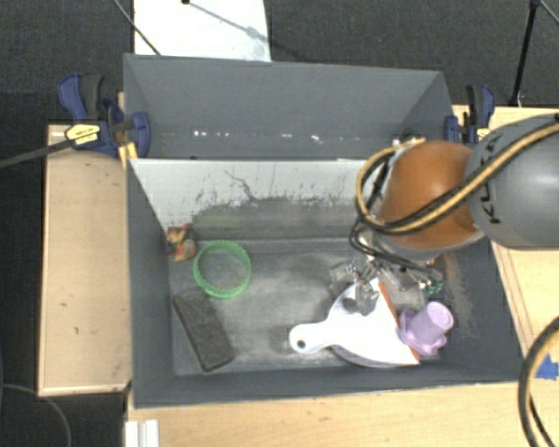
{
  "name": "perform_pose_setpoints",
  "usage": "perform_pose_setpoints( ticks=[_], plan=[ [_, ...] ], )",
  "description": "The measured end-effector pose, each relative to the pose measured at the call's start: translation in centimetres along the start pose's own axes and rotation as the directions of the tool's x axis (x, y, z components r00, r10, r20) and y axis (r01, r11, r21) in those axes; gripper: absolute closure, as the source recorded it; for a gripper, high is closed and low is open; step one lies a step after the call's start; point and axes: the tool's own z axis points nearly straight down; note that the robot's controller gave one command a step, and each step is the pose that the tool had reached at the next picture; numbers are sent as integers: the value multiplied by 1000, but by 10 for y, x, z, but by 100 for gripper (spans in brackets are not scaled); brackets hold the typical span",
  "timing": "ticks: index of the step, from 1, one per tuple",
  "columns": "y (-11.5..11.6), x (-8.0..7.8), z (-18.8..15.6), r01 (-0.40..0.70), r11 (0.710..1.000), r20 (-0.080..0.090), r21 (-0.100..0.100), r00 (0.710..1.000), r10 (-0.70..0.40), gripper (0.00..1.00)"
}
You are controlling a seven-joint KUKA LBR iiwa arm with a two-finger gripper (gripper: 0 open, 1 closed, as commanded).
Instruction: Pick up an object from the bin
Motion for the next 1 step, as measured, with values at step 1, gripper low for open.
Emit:
perform_pose_setpoints(
  ticks=[1],
  plan=[
    [1, 1, -7, 0, 1000, -6, -4, 1000, -1, 100]
  ],
)
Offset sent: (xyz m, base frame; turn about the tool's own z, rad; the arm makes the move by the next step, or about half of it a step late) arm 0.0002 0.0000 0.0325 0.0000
